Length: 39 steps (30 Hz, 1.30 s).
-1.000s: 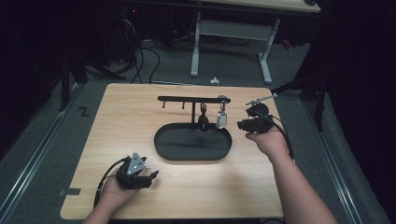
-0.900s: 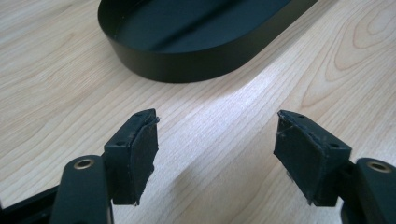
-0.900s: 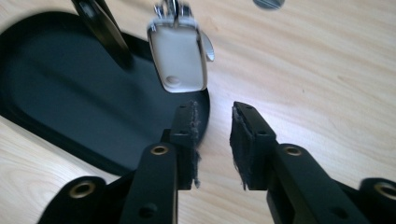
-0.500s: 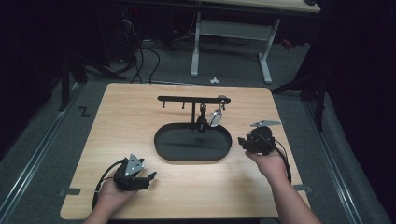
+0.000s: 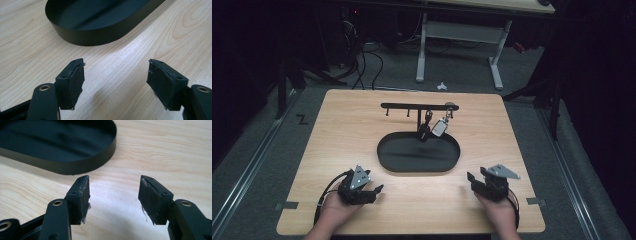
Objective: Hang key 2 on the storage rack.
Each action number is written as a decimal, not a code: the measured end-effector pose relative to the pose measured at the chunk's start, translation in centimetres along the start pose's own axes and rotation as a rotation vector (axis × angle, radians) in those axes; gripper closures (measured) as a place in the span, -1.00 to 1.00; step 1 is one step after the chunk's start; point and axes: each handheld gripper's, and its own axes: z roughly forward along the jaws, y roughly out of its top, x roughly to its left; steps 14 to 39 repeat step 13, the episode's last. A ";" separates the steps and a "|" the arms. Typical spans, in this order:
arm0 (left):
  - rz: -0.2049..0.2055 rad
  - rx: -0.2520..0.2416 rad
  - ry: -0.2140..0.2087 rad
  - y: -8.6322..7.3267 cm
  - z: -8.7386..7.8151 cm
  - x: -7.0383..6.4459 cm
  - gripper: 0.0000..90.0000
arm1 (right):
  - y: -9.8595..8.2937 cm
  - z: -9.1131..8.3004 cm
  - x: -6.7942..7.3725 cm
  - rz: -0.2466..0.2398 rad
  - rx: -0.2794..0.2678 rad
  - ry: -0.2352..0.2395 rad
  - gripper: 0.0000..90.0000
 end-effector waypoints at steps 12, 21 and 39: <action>0.008 0.008 -0.008 0.1 0.0 -0.4 -0.33 | -0.5 0.4 0.3 -0.011 0.032 0.048 -0.02; 0.008 0.008 -0.008 0.1 0.0 -0.4 -0.33 | -0.5 0.4 0.3 -0.011 0.032 0.048 -0.02; 0.008 0.008 -0.008 0.1 0.0 -0.4 -0.33 | -0.5 0.4 0.3 -0.011 0.032 0.048 -0.02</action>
